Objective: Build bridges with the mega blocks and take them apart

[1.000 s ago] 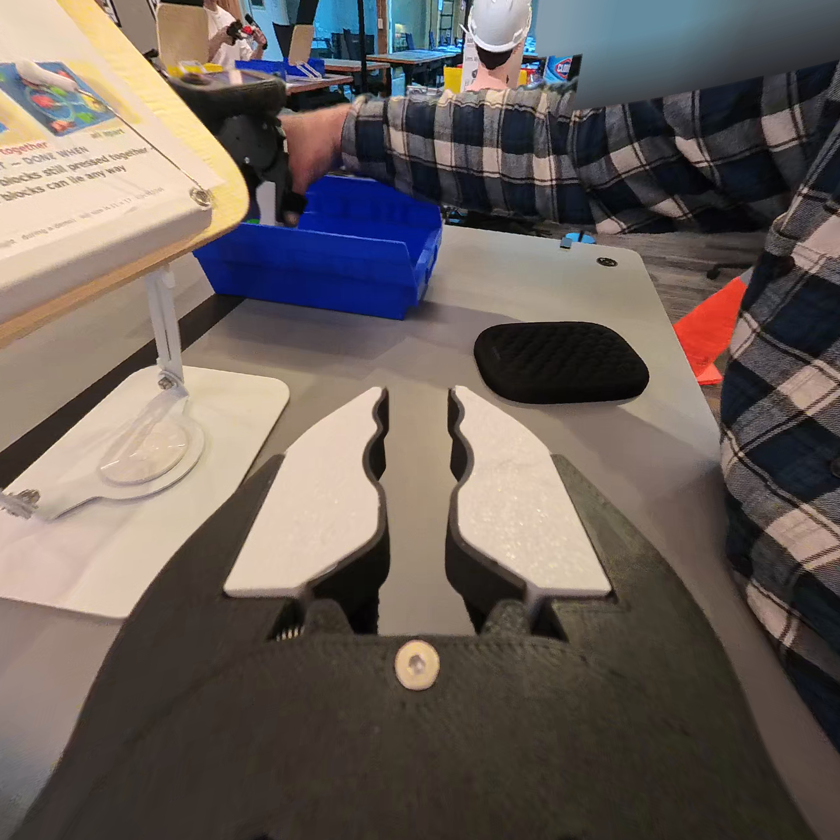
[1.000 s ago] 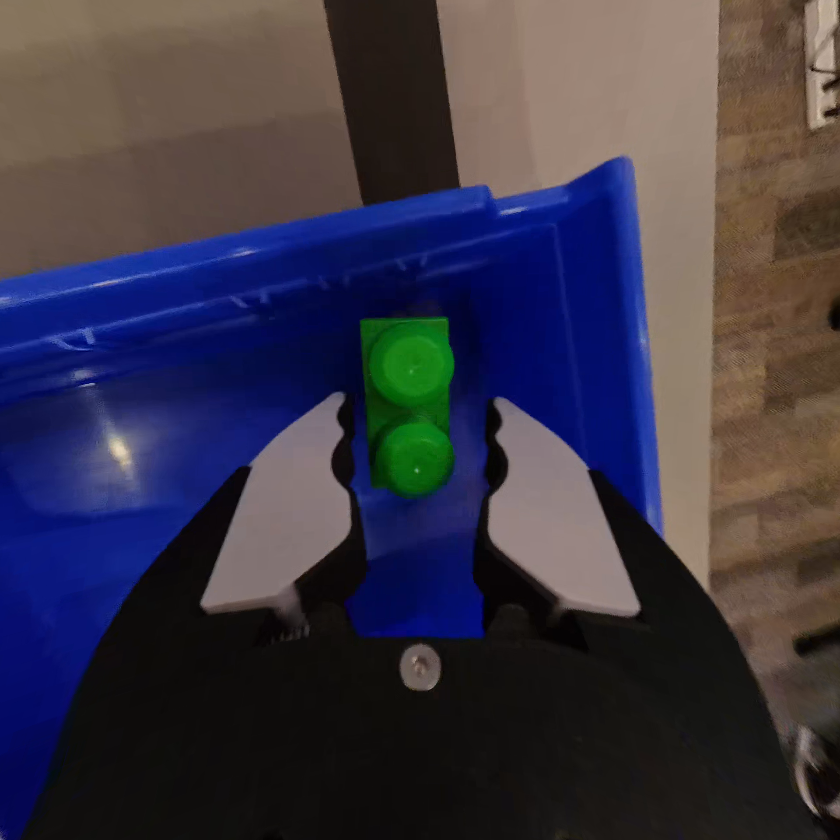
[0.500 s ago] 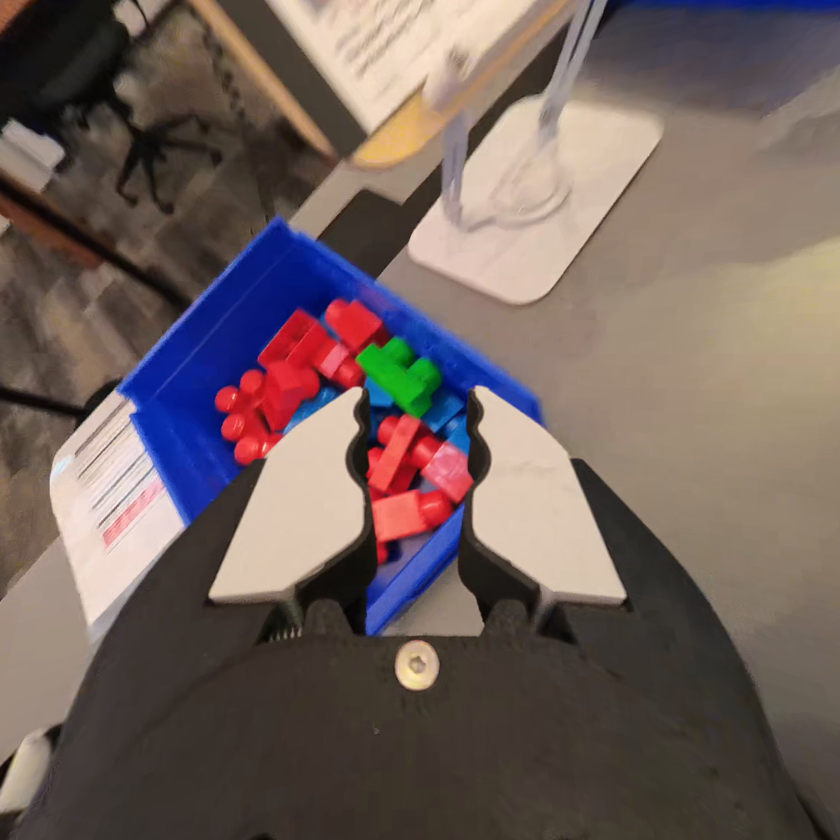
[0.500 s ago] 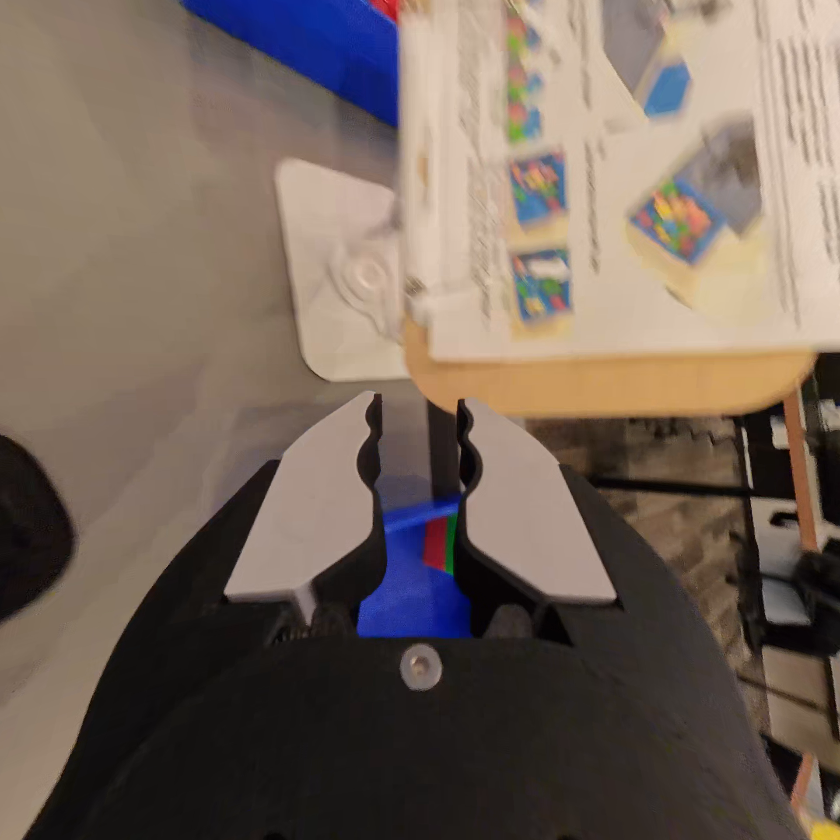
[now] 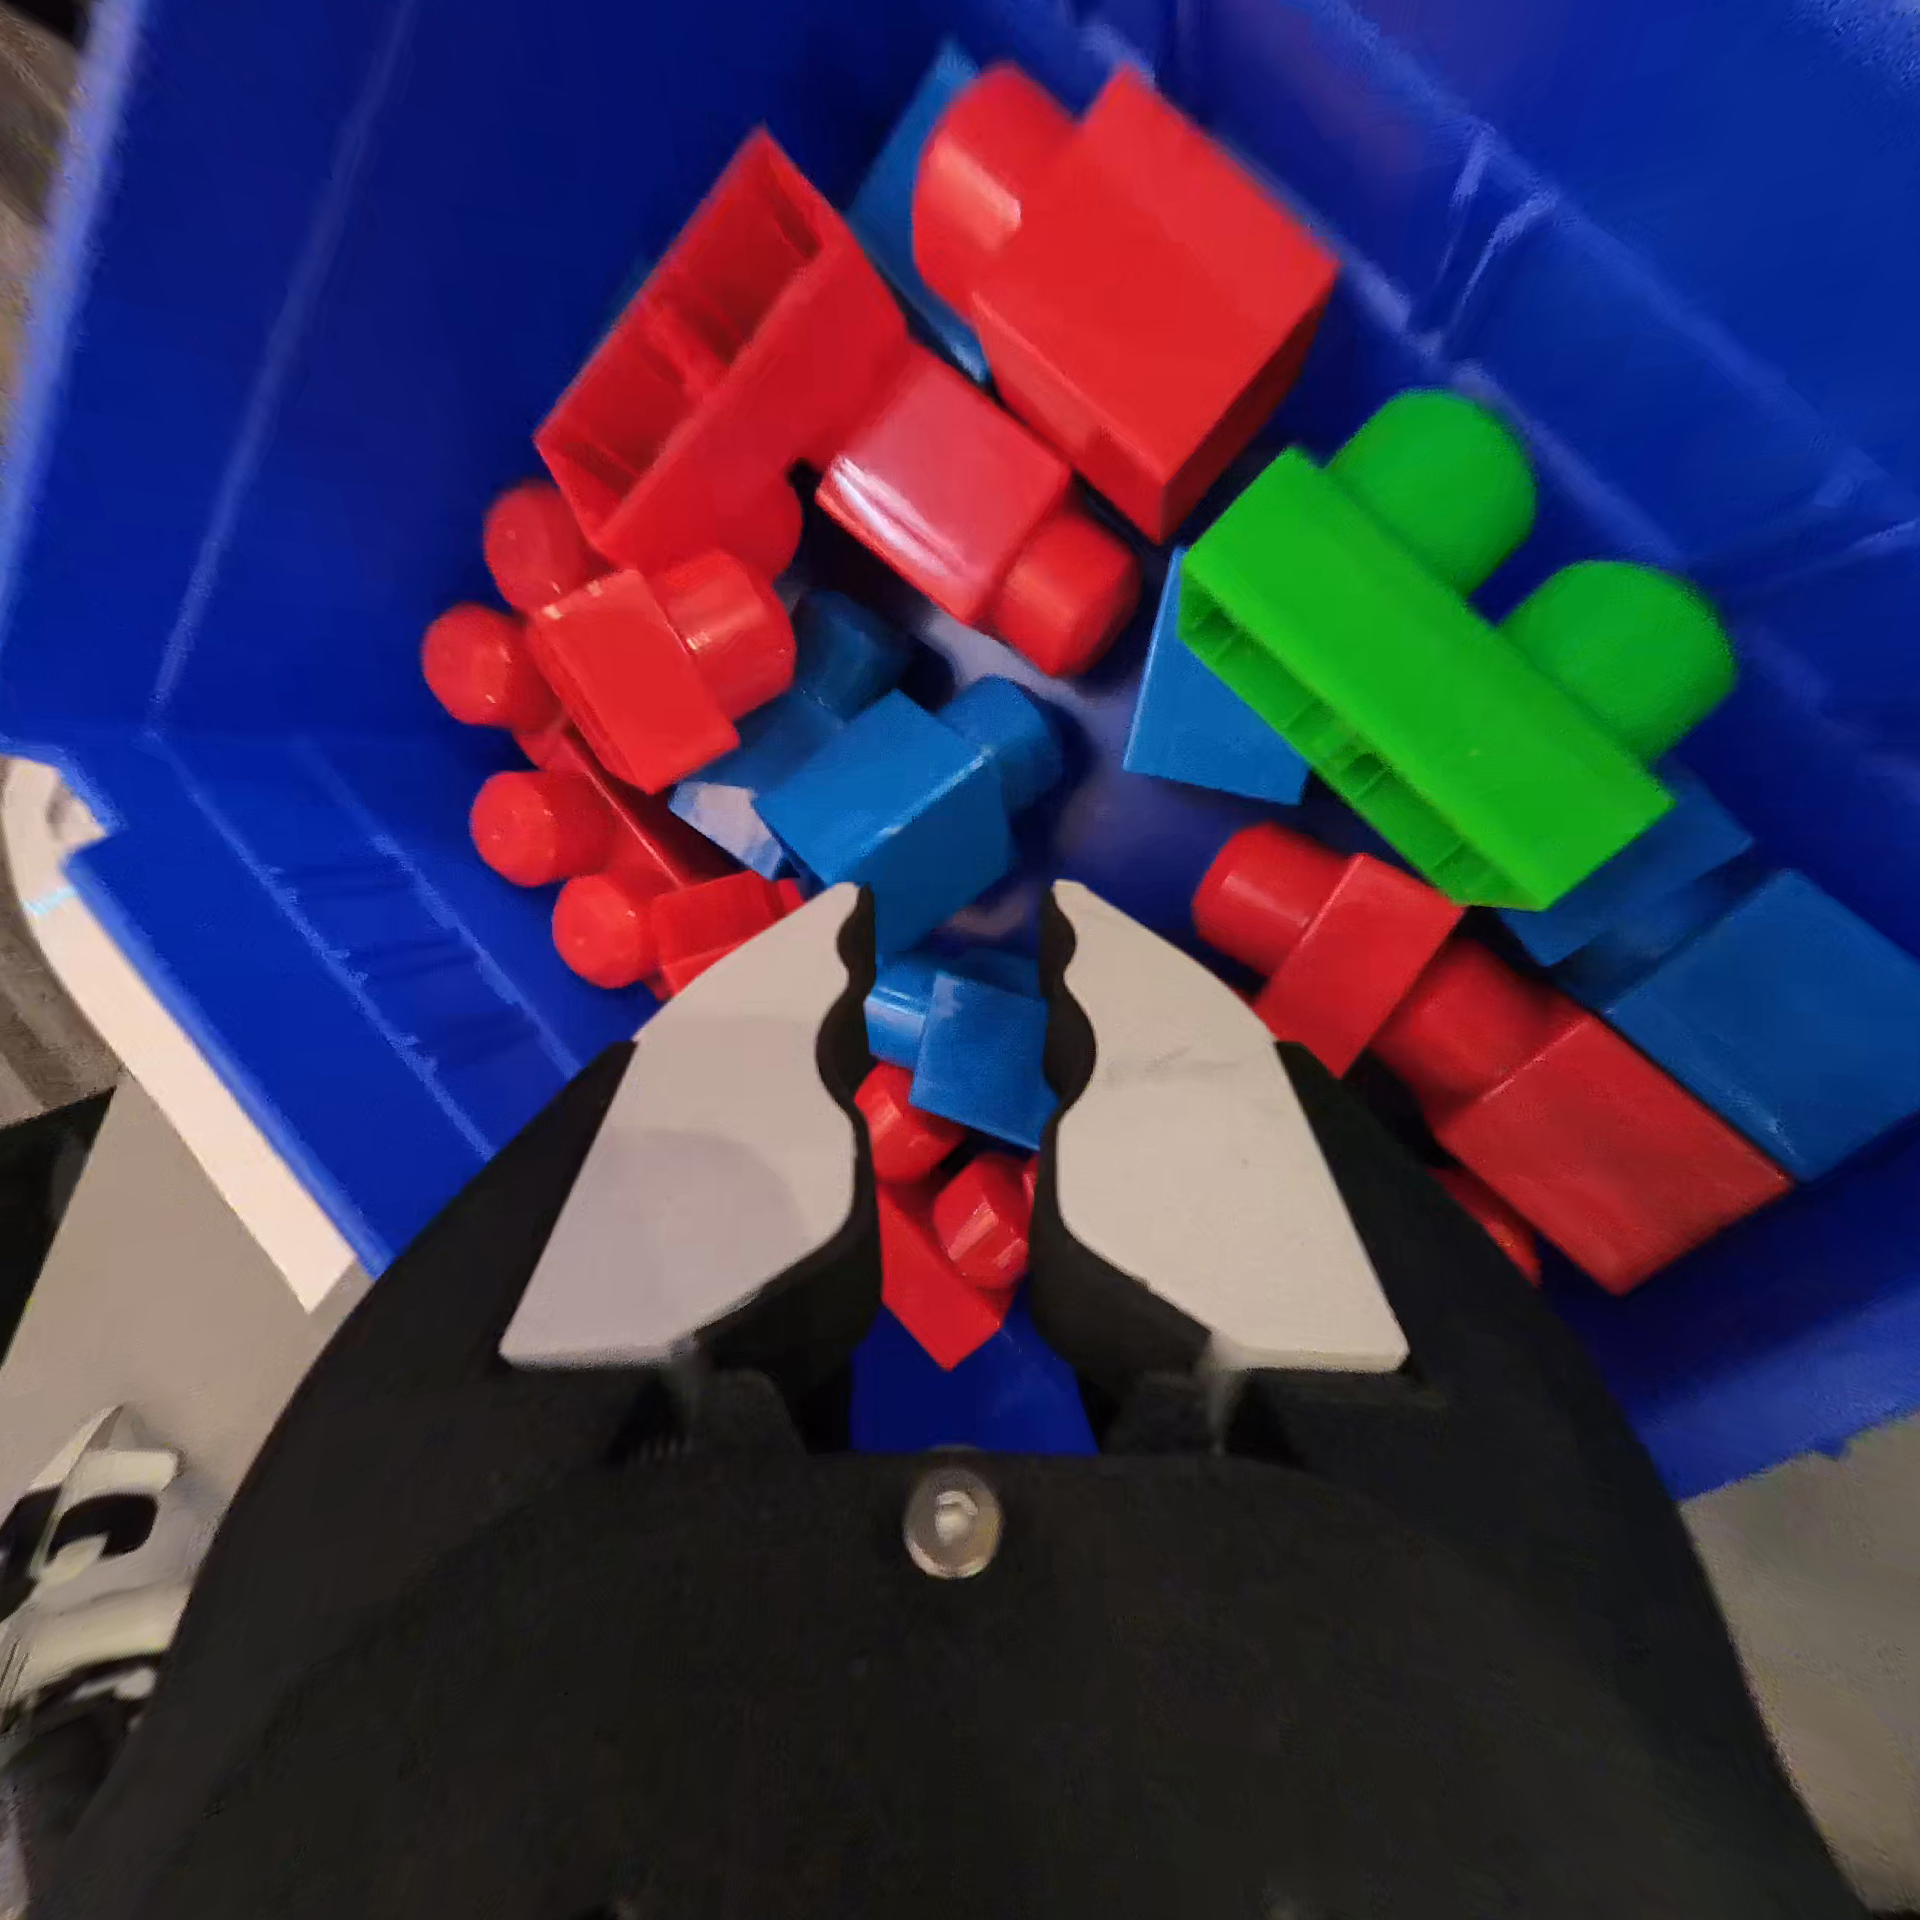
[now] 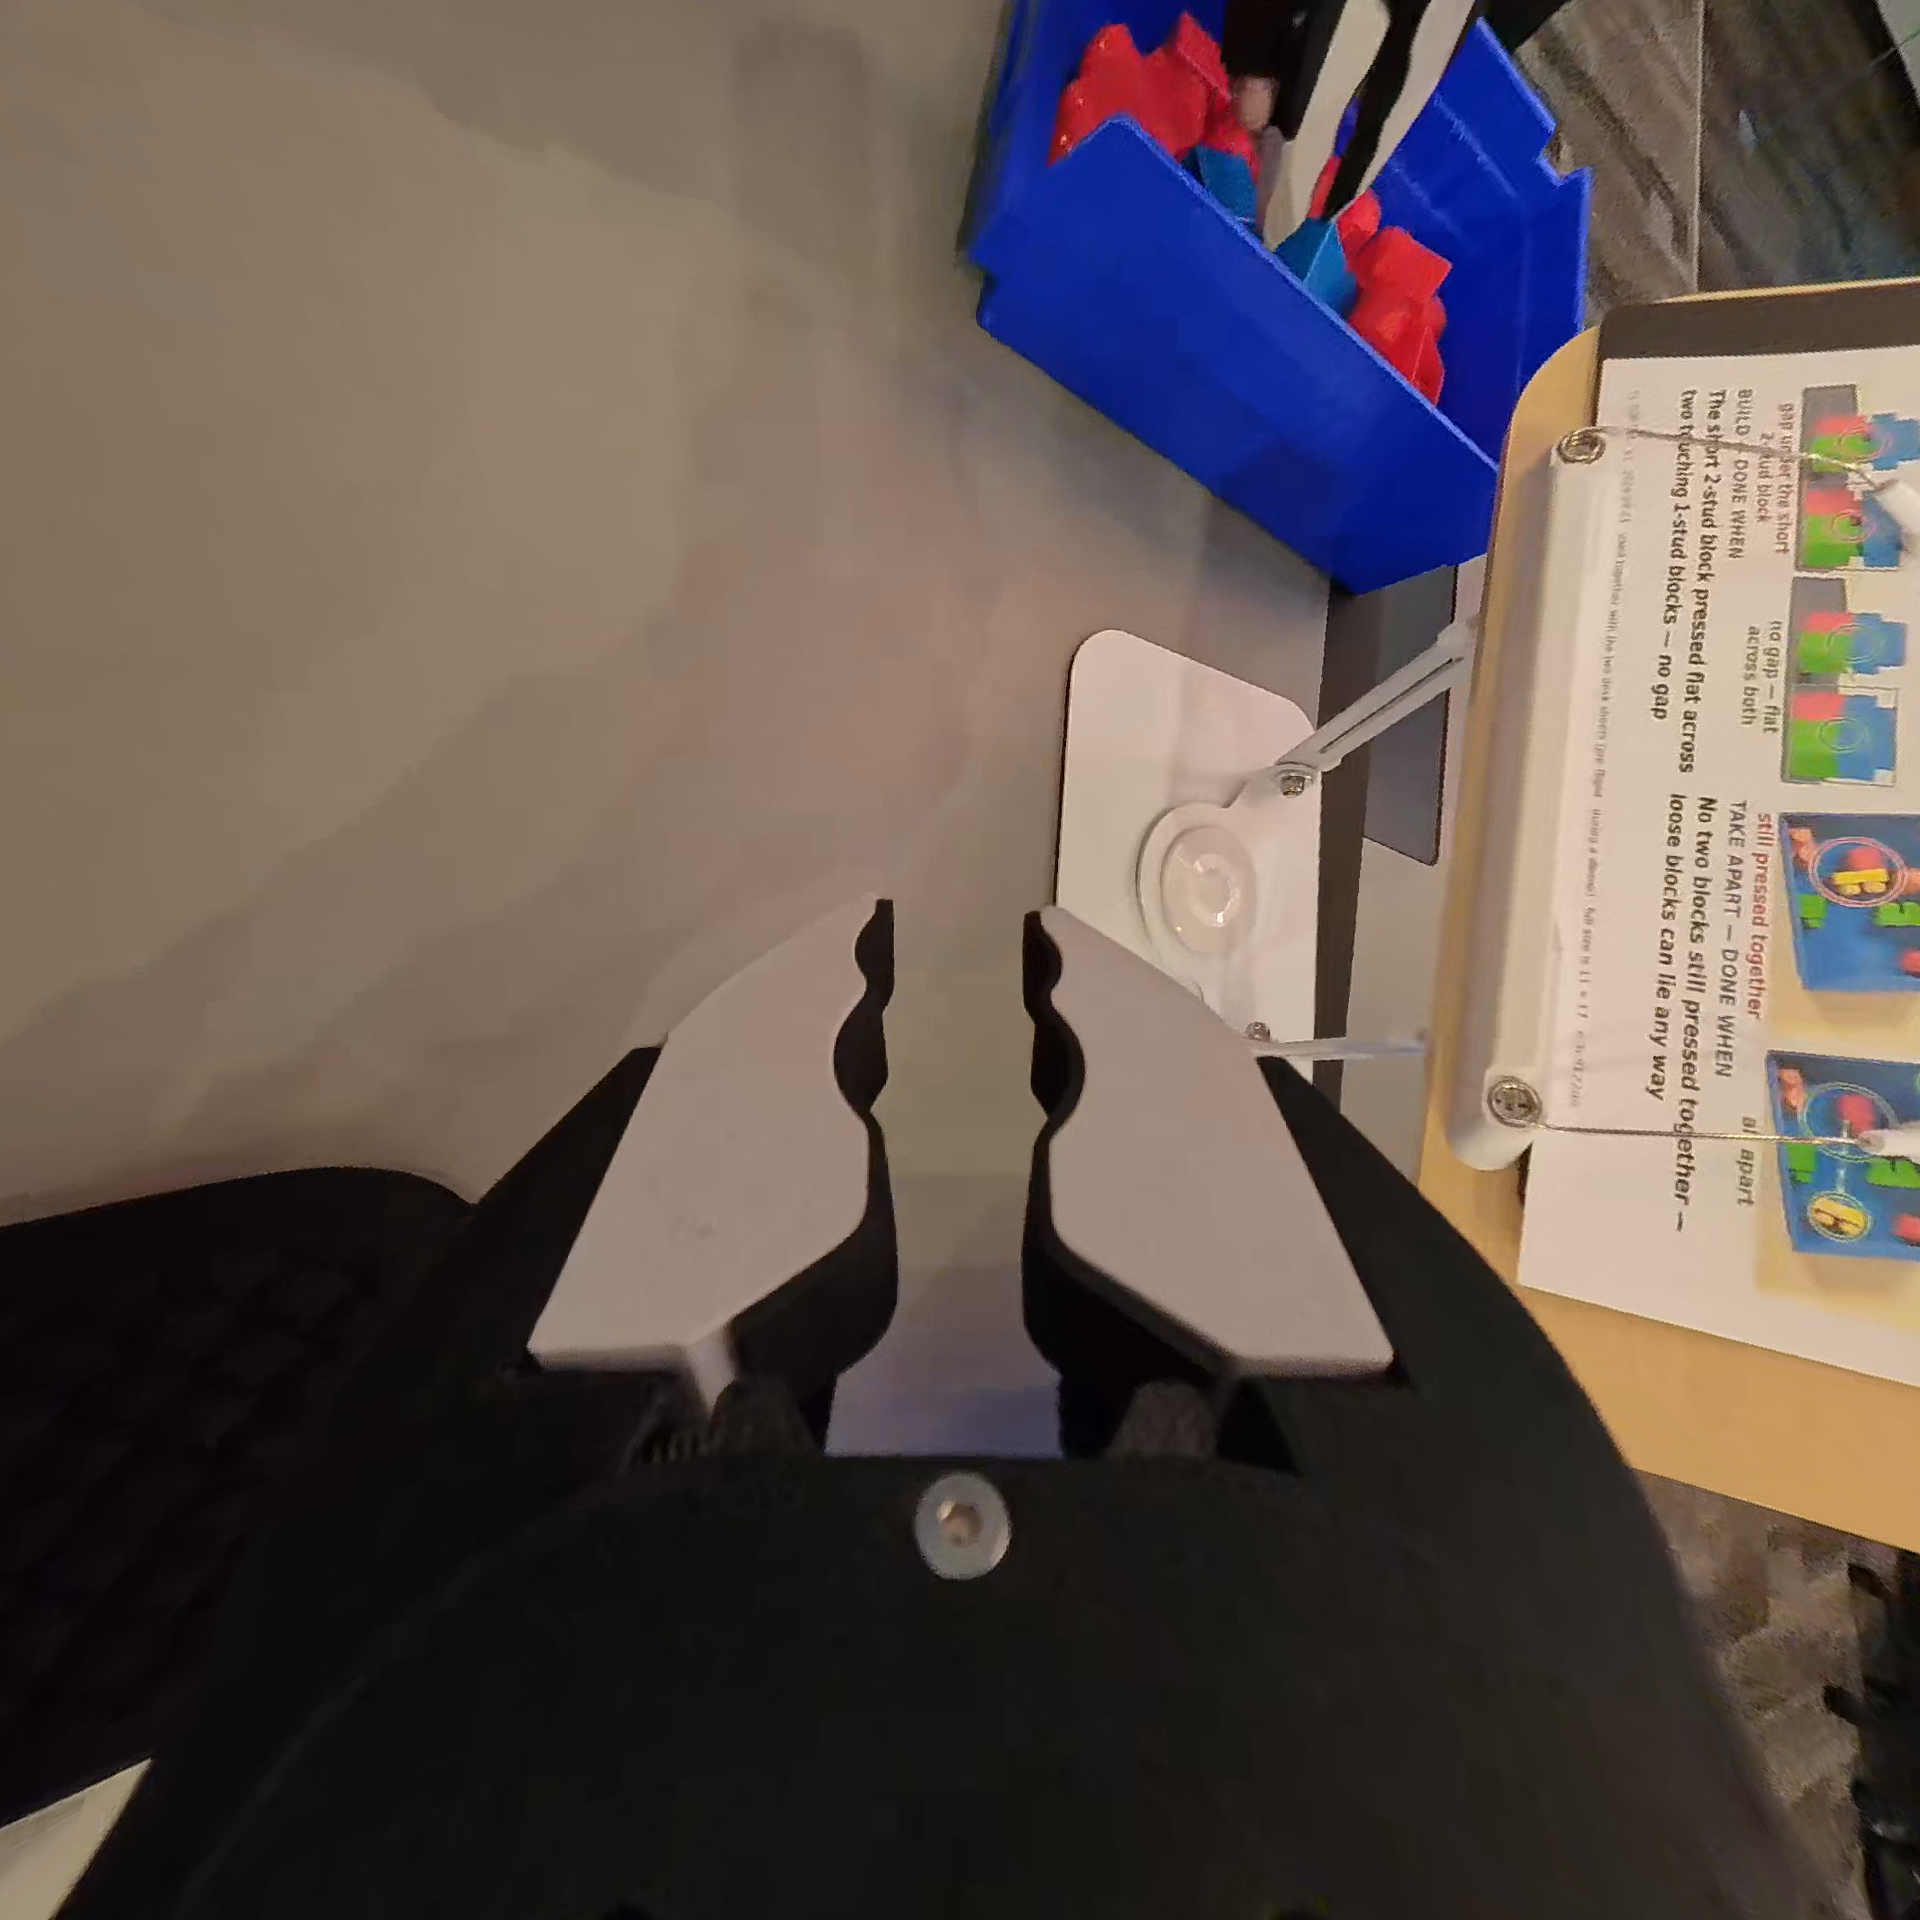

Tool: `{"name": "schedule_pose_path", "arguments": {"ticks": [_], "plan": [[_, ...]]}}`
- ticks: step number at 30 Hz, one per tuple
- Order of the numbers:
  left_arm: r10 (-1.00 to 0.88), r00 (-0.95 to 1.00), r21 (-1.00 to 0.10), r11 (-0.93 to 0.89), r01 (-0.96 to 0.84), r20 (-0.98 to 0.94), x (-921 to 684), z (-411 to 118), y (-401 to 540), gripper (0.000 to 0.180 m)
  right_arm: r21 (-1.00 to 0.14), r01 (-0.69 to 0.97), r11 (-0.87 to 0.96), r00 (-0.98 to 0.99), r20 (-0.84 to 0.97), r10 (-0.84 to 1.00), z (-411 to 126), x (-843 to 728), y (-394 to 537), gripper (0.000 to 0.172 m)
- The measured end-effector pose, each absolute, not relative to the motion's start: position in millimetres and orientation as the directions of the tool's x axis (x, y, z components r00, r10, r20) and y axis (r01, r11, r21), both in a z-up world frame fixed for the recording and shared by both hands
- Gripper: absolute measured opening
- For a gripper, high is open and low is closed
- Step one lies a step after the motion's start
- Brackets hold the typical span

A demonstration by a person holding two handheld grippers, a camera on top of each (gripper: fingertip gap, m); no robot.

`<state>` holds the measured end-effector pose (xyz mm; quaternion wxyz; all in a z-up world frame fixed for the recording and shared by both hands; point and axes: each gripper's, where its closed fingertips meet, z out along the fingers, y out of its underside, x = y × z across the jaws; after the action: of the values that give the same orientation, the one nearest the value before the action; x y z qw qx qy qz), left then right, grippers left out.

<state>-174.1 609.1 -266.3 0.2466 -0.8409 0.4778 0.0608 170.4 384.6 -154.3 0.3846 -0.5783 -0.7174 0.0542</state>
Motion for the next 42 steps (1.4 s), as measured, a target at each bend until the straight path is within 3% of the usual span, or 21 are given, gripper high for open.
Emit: {"name": "schedule_pose_path", "arguments": {"ticks": [4, 6, 8, 10, 16, 20, 23, 27, 32, 34, 36, 38, 42], "plan": [[-0.742, 0.576, -0.428, -0.422, -0.799, -0.342, -177, -244, 618, 0.035, -0.558, 0.765, 0.321, -0.028, 0.469, 0.883, -156, 168, 388, 0.023], [-0.763, 0.601, -0.372, -0.500, -0.782, -0.237, -181, -264, 616, 0.036, -0.565, 0.758, 0.326, -0.035, 0.464, 0.885, -159, 163, 388, 0.023], [-0.778, 0.593, -0.235, -0.549, -0.802, -0.206, -193, -288, 612, 0.034, -0.553, 0.763, 0.335, -0.050, 0.466, 0.883, -164, 156, 388, 0.023], [-0.797, 0.571, -0.216, -0.533, -0.818, -0.196, -185, -299, 612, 0.021, -0.539, 0.768, 0.346, -0.069, 0.468, 0.881, -169, 151, 386, 0.023], [-0.806, 0.564, -0.316, -0.496, -0.809, -0.180, -166, -291, 613, 0.011, -0.517, 0.779, 0.354, -0.099, 0.457, 0.884, -182, 143, 384, 0.023], [-0.777, 0.568, -0.393, -0.450, -0.802, -0.271, -164, -256, 603, 0.009, -0.591, 0.742, 0.316, -0.046, 0.426, 0.904, -173, 131, 385, 0.025], [-0.732, 0.586, -0.492, -0.389, -0.779, -0.348, -159, -216, 581, 0.007, -0.729, 0.638, 0.248, 0.011, 0.330, 0.944, -158, 105, 383, 0.040], [-0.758, 0.590, -0.701, -0.260, -0.664, -0.278, -114, -171, 518, 0.007, -0.872, 0.473, 0.124, 0.075, 0.180, 0.981, -142, 66, 389, 0.052], [-0.893, 0.437, -0.859, -0.135, -0.494, -0.110, -24, -158, 421, 0.007, -0.948, 0.315, -0.045, 0.095, -0.016, 0.995, -141, 24, 400, 0.079], [-0.923, 0.375, -0.875, -0.112, -0.472, -0.084, 2, -163, 396, 0.008, -0.950, 0.291, -0.111, 0.077, -0.093, 0.993, -144, 15, 396, 0.081], [-0.941, 0.334, -0.890, -0.100, -0.444, -0.061, 14, -158, 385, 0.009, -0.950, 0.294, -0.101, 0.114, -0.070, 0.991, -148, 17, 403, 0.059], [-0.940, 0.330, -0.900, -0.071, -0.430, -0.083, 11, -150, 386, 0.008, -0.978, 0.173, -0.116, 0.123, -0.095, 0.988, -131, 25, 406, 0.045], [-0.962, 0.269, -0.920, -0.064, -0.386, -0.046, 23, -146, 377, 0.007, -0.968, 0.192, -0.162, 0.095, -0.146, 0.985, -132, 26, 404, 0.054]]}}
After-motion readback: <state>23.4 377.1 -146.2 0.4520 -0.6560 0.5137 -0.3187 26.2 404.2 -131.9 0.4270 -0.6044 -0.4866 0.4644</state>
